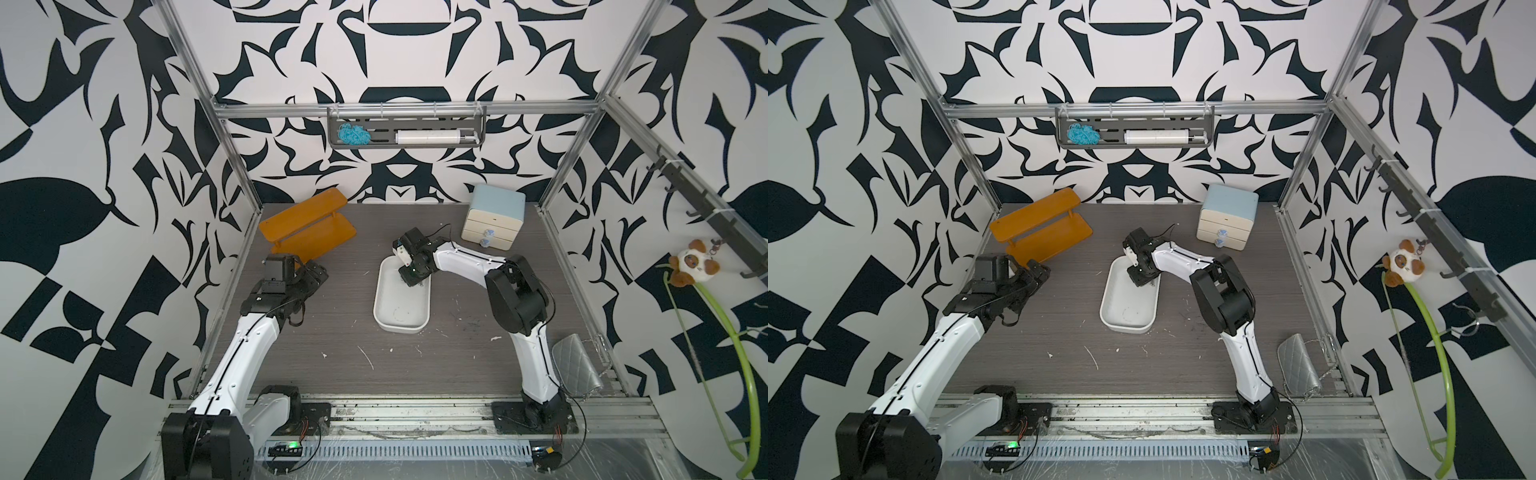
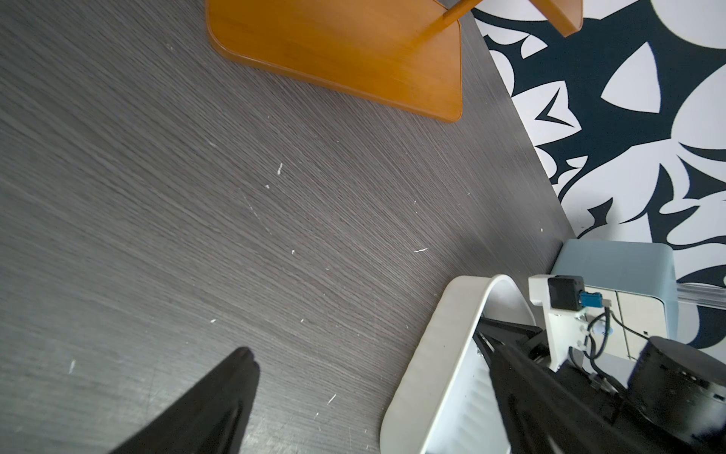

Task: Take out the screws from the storage box
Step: Pick up the screw from the storage box.

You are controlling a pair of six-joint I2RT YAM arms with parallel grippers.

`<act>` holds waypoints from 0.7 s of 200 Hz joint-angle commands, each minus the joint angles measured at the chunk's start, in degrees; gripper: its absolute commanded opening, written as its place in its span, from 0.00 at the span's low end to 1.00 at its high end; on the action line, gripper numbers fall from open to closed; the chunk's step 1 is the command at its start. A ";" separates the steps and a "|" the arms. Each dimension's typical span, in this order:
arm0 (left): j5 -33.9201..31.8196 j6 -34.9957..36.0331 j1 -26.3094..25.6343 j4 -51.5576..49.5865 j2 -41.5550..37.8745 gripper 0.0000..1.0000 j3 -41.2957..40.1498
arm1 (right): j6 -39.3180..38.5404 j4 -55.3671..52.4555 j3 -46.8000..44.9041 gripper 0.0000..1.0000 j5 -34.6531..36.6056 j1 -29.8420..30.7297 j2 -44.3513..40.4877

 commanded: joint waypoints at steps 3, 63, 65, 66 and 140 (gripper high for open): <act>0.52 1.24 0.09 -0.30 -1.22 0.99 1.56 | -0.37 -0.14 1.86 0.24 -2.29 -0.10 -0.22; 0.94 1.24 0.06 -0.33 -1.06 0.99 1.74 | -0.17 -2.32 3.29 0.22 -2.26 -0.10 1.81; 0.93 1.24 0.09 -0.35 -1.06 0.99 1.74 | -0.17 -2.23 3.30 0.21 -2.25 -0.06 1.81; 0.93 1.24 0.05 -0.35 -1.10 0.99 1.69 | -0.17 -2.22 3.31 0.21 -2.21 -0.03 1.82; 1.02 1.24 0.01 -0.35 -1.19 0.99 1.74 | 0.25 0.37 0.93 0.00 -3.48 -0.08 -2.79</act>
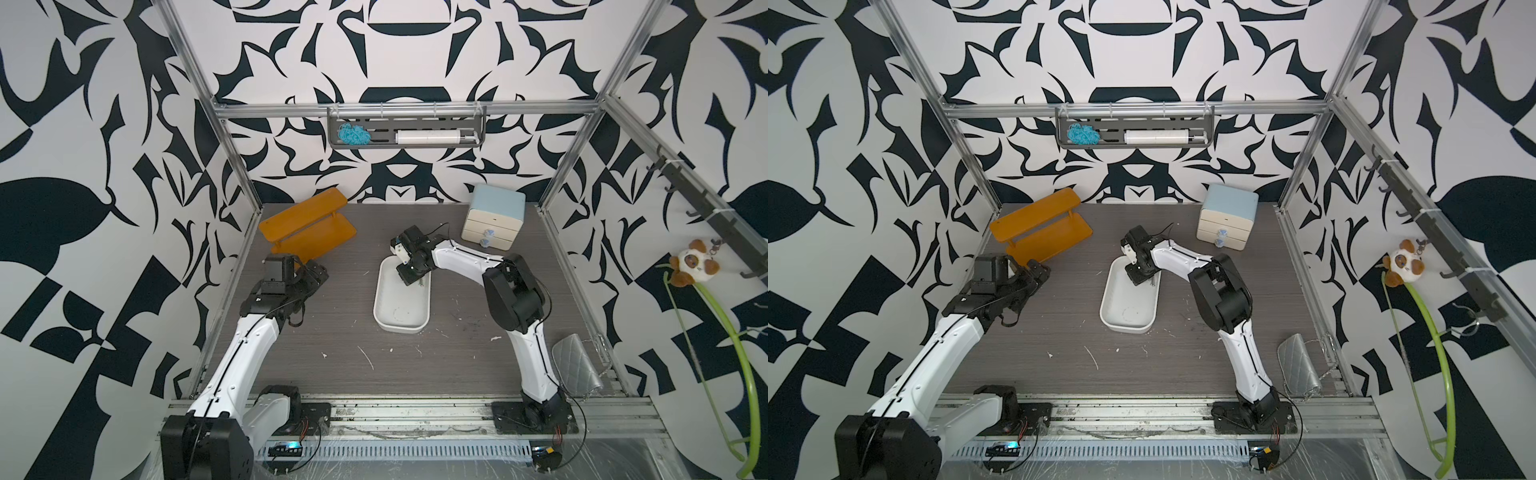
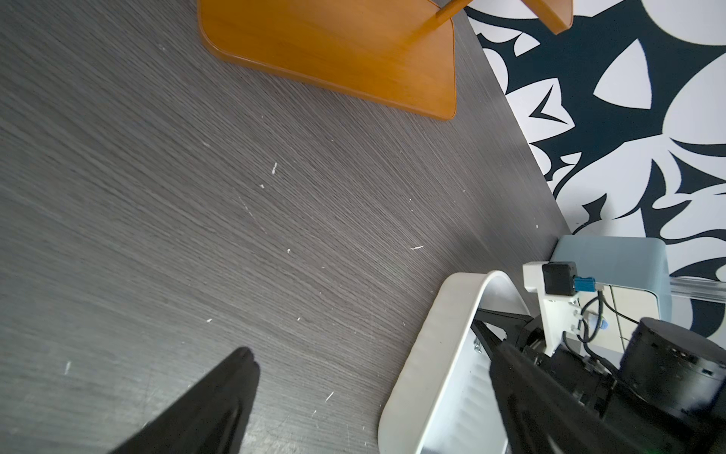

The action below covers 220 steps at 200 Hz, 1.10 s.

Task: Take out the screws from the storage box
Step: Pick up the screw from the storage box, then place the screw at the center of the board.

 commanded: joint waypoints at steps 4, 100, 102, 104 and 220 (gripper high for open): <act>0.41 0.89 0.07 -0.36 -0.81 0.99 1.74 | 0.45 1.26 -1.93 0.00 -1.01 -0.03 -5.56; 0.84 0.89 0.01 0.20 -0.73 0.99 1.57 | 9.28 11.72 -19.58 0.00 10.11 -8.41 -30.68; 0.84 0.89 0.07 0.16 -0.73 0.99 1.58 | 9.84 11.77 -20.16 0.00 10.31 -9.47 -31.01; 0.80 0.89 0.02 0.13 -0.73 0.99 1.57 | 10.44 11.80 -20.68 0.00 10.50 -10.39 -31.22; 2.56 1.57 0.05 4.46 -3.03 0.99 -1.09 | 15.30 18.47 -34.83 0.00 13.54 -24.98 -25.04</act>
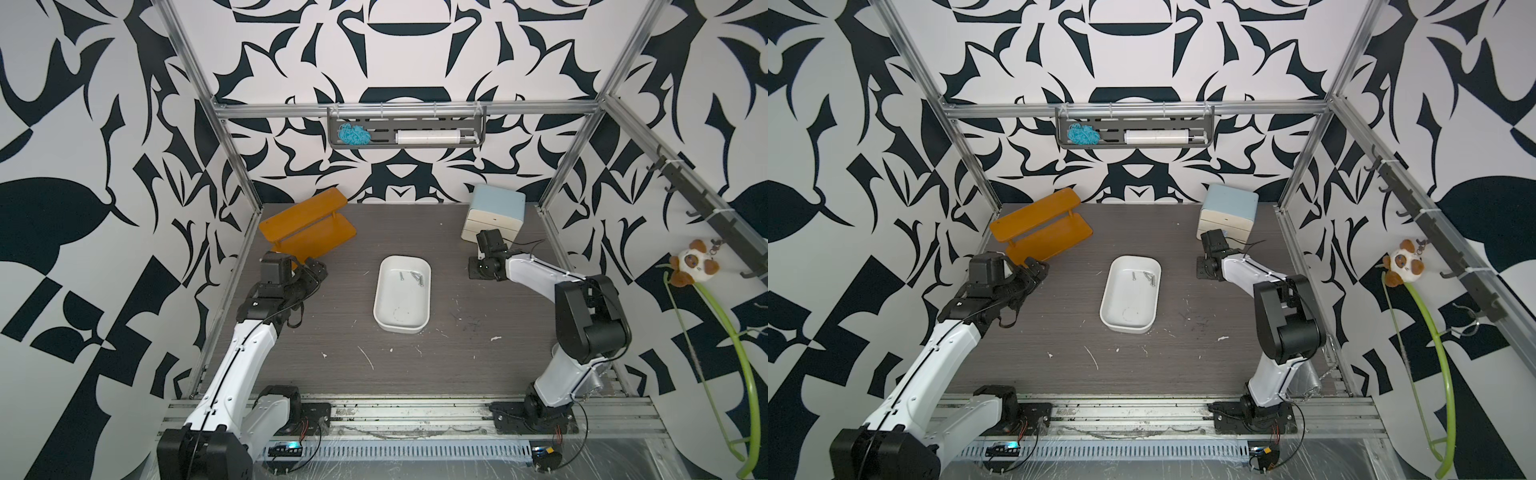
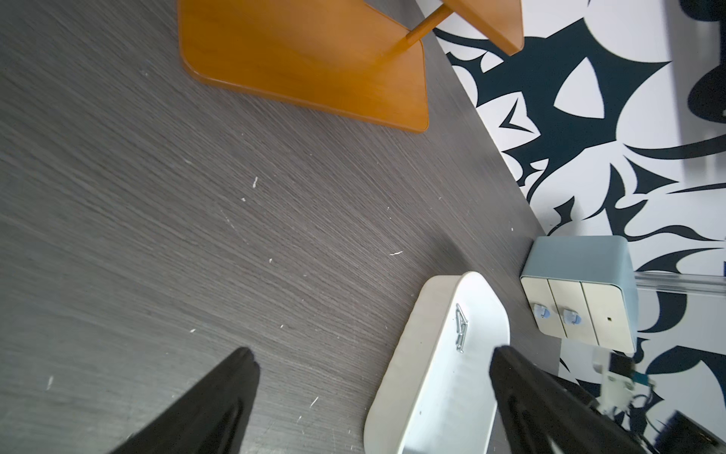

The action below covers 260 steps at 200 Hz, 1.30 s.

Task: Take out the screws from the storage box
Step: Place the screw at the center of the board, then pick up the screw from the storage box.

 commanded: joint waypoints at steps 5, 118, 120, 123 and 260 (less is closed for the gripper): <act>2.54 1.39 0.06 2.63 -0.07 0.99 -1.12 | 1.18 2.26 -0.16 0.00 0.76 -1.34 0.30; 5.11 1.97 0.08 3.77 0.74 0.99 -1.11 | 1.45 3.18 -0.40 0.34 0.82 -1.63 -0.84; 5.19 2.02 0.05 3.81 0.79 0.99 -1.12 | 1.22 3.30 -0.59 0.34 0.71 -1.62 -1.29; 5.24 2.05 0.05 3.84 0.83 0.99 -1.05 | 0.78 3.96 -0.74 0.34 -0.41 -1.54 -2.06; 12.53 3.29 -1.78 5.08 9.85 0.98 1.71 | -2.16 -5.85 20.55 0.23 -5.03 30.38 7.29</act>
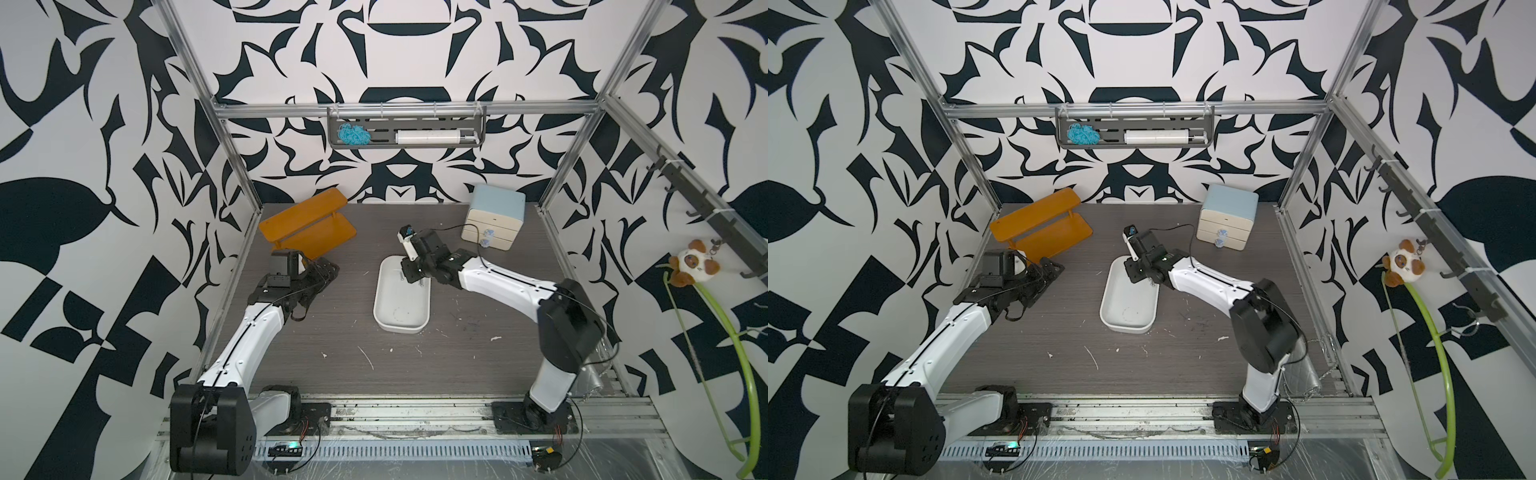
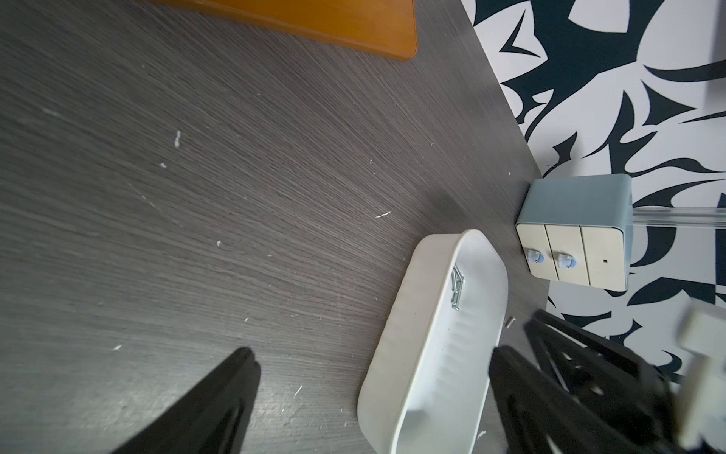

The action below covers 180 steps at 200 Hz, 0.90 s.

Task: Take out the screws from the storage box
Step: Pick up the screw from the storage box.

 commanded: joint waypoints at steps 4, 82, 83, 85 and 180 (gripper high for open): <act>1.82 0.44 -1.70 0.78 0.55 0.97 1.97 | 2.81 -5.48 5.02 0.23 0.07 1.35 2.93; 2.50 2.64 -5.18 -3.39 3.35 0.92 6.37 | 5.37 -6.31 8.85 0.25 3.28 1.53 9.63; 2.49 2.66 -5.16 -3.38 3.27 0.92 6.39 | 5.37 -6.34 8.90 0.25 3.32 1.53 9.76; 2.51 2.60 -5.19 -3.38 3.17 0.92 6.34 | 5.37 -6.36 9.07 0.24 3.41 1.53 9.92; 2.32 2.69 -5.20 -3.02 1.51 0.93 6.02 | 6.03 -8.73 15.14 0.27 5.77 -0.25 17.86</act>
